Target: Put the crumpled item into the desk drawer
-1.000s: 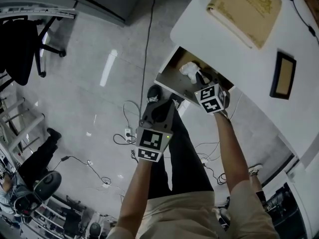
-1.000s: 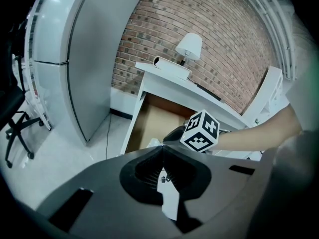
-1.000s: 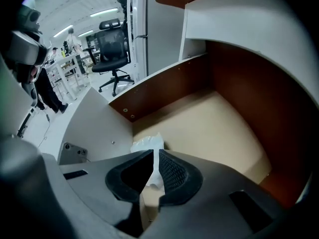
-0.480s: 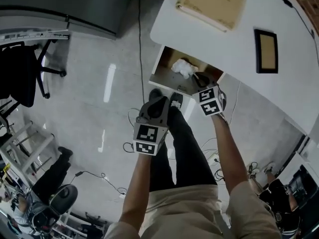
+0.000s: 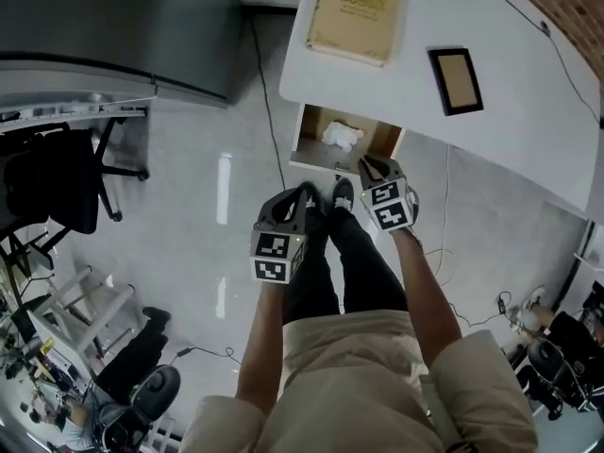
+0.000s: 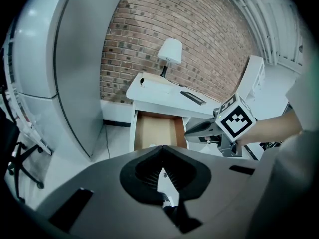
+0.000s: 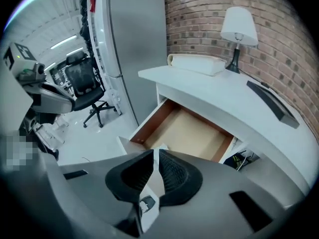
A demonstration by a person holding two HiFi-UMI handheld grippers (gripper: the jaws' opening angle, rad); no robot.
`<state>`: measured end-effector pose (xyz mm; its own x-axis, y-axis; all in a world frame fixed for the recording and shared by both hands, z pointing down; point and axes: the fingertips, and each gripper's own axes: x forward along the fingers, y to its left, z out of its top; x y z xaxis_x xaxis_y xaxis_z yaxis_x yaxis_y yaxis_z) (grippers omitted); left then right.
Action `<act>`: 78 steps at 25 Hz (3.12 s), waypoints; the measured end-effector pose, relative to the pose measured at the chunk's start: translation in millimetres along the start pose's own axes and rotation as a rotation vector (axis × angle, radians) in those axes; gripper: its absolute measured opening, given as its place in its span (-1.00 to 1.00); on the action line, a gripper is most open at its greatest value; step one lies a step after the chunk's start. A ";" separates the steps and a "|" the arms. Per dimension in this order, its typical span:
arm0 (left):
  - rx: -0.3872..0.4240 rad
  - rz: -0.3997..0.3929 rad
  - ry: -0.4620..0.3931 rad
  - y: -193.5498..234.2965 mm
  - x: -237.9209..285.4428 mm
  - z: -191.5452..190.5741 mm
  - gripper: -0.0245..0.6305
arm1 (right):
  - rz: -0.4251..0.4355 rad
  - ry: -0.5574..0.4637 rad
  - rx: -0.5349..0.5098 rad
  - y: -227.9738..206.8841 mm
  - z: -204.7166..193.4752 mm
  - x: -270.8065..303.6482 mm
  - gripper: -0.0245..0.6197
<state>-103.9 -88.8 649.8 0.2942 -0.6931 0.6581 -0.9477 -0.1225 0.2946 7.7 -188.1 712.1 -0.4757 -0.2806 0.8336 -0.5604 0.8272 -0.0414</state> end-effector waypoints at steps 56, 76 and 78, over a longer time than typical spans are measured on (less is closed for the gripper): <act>0.298 -0.206 -0.068 -76.9 -94.2 87.7 -0.88 | -0.153 -0.312 0.442 59.9 27.5 -194.5 -0.85; 0.302 -0.226 -0.058 -86.2 -95.1 84.8 -0.87 | -0.139 -0.308 0.423 67.1 20.4 -202.4 -0.85; 0.304 -0.226 -0.055 -86.3 -95.5 82.6 -0.87 | -0.136 -0.312 0.417 67.1 21.4 -202.7 -0.85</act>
<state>-60.4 -70.7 504.2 0.5008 -0.6605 0.5594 -0.8554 -0.4762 0.2036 52.1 -86.2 528.5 -0.5236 -0.5553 0.6461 -0.8223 0.5277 -0.2128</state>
